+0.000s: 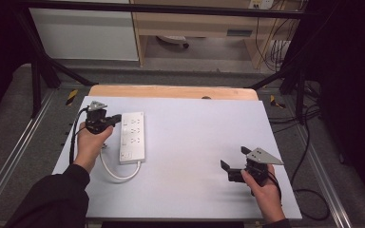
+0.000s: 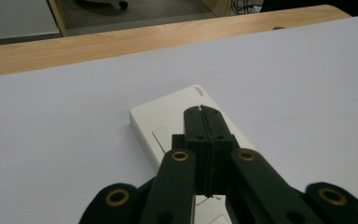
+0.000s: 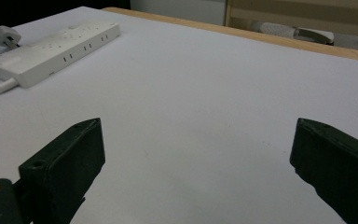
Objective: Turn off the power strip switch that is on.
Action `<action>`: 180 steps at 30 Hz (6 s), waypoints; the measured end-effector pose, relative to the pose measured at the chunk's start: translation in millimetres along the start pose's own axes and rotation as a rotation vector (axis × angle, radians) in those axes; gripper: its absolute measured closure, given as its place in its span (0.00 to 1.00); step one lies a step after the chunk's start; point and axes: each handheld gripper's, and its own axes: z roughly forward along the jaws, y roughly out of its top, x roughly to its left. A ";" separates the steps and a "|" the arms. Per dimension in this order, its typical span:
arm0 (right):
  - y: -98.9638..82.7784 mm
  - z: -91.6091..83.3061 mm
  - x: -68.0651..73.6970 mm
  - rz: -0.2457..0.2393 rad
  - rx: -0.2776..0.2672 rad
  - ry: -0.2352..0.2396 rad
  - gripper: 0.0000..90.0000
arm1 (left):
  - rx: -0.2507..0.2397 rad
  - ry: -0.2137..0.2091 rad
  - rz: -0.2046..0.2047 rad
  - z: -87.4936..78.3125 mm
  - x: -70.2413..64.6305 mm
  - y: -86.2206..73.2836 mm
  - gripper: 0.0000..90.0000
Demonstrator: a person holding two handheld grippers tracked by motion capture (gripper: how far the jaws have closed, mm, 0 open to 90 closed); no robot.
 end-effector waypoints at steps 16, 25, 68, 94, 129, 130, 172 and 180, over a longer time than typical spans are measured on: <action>-0.1 0.7 1.6 -0.009 0.010 -0.002 0.04 | 0.051 0.016 -0.010 12.0 0.6 -7.3 1.00; -0.1 0.7 1.6 -0.011 0.012 -0.001 0.04 | 0.063 0.009 -0.020 16.7 0.6 -13.5 1.00; 0.0 0.4 1.7 -0.015 0.011 0.001 0.04 | 0.091 0.012 -0.036 33.2 2.2 -29.4 1.00; -0.1 0.7 2.2 -0.020 0.015 0.005 0.04 | 0.093 0.014 -0.018 41.4 -0.4 -30.4 1.00; -0.3 0.9 2.6 -0.023 0.020 0.010 0.04 | 0.091 0.007 -0.027 43.1 0.9 -29.6 1.00; -0.3 0.9 2.6 -0.023 0.021 0.010 0.04 | 0.092 0.006 -0.025 43.0 0.8 -29.7 1.00; -0.4 0.7 2.9 -0.022 0.023 0.011 0.04 | 0.063 0.012 -0.034 43.8 -0.5 -28.7 1.00; -0.4 0.8 2.9 -0.022 0.023 0.011 0.04 | 0.050 0.008 -0.035 41.8 0.4 -27.4 1.00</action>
